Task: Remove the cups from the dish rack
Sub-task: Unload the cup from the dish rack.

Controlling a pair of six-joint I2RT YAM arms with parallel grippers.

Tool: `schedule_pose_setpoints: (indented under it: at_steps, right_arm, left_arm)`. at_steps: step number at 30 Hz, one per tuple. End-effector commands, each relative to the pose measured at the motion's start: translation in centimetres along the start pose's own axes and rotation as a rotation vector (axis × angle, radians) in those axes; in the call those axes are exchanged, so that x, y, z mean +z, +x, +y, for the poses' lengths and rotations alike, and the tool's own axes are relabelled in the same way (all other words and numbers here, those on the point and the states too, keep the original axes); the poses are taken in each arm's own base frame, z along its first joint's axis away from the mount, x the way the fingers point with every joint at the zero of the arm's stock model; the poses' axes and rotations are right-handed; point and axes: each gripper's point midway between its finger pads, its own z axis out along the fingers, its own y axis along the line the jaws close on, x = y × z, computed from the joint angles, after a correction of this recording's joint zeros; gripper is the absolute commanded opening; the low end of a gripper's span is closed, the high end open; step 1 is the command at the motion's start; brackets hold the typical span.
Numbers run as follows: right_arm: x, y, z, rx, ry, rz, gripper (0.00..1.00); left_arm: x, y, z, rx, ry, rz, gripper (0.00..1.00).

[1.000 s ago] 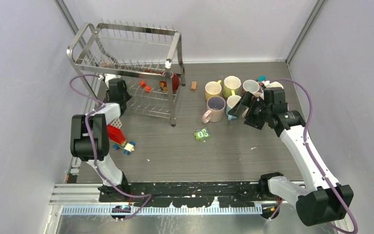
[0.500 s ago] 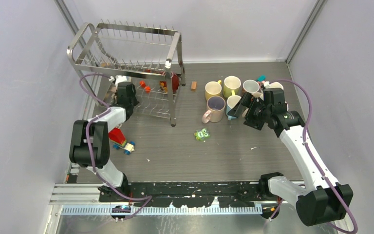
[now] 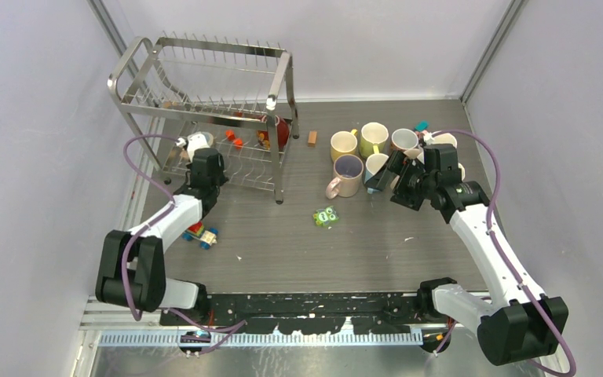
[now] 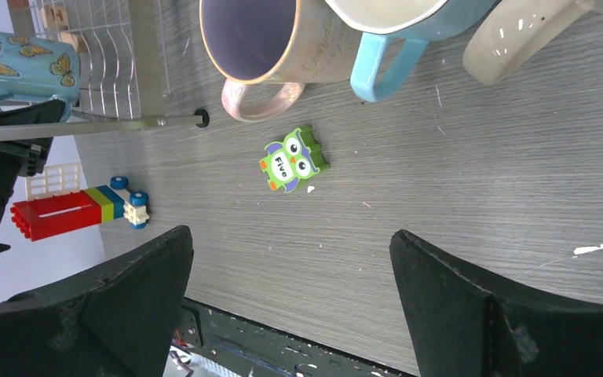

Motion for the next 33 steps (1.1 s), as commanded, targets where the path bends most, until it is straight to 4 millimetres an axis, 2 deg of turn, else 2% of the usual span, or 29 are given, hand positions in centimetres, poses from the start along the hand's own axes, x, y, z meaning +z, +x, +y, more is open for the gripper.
schedule_pose_setpoints:
  at_steps: [1,10,20,29,33]
  right_arm:
    - [-0.2,-0.7,1.3,-0.024,-0.059,-0.032,1.00]
    - [0.0,-0.6,1.3,-0.018,-0.066,-0.033,1.00]
    - [0.1,-0.7,1.4,-0.013,-0.068,-0.038,1.00]
    - [0.1,-0.6,2.0,-0.006,-0.093,-0.037,1.00]
    - [0.2,-0.4,2.4,0.000,-0.109,-0.038,1.00]
  left_arm:
    - [-2.0,-5.4,-1.0,-0.085,0.015,-0.185,0.00]
    - [-4.1,-5.8,-1.2,-0.071,0.042,-0.222,0.00]
    - [-6.1,-7.2,-1.8,-0.066,0.077,-0.250,0.00]
    - [-8.8,-6.9,-1.7,-0.092,0.113,-0.236,0.00]
    - [-10.1,-5.7,-2.1,-0.084,0.135,-0.208,0.00]
